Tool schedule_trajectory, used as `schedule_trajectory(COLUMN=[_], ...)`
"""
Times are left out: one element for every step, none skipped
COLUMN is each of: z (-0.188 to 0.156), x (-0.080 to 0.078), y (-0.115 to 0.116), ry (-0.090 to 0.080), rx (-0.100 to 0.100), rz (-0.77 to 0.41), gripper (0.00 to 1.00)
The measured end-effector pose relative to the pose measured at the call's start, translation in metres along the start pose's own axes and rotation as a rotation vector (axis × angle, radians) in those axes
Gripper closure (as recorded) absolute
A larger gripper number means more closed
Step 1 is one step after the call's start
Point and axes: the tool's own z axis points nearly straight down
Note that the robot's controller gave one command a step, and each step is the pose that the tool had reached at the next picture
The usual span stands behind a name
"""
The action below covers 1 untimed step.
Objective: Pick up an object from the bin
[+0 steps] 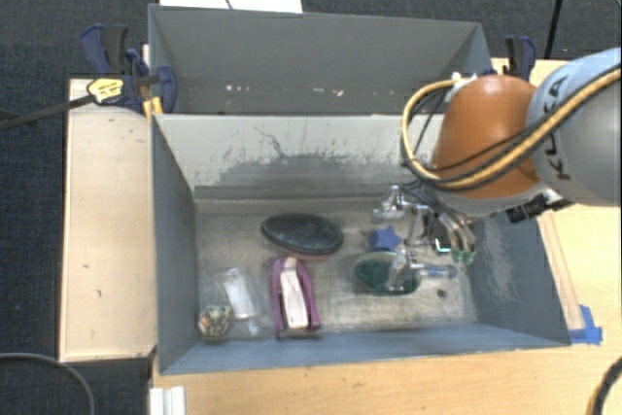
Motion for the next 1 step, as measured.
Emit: schedule_trajectory(z=[0.0748], x=[-0.0161], y=[-0.0003], ry=[-0.006], rx=[-0.002], rz=[-0.067], gripper=[0.00])
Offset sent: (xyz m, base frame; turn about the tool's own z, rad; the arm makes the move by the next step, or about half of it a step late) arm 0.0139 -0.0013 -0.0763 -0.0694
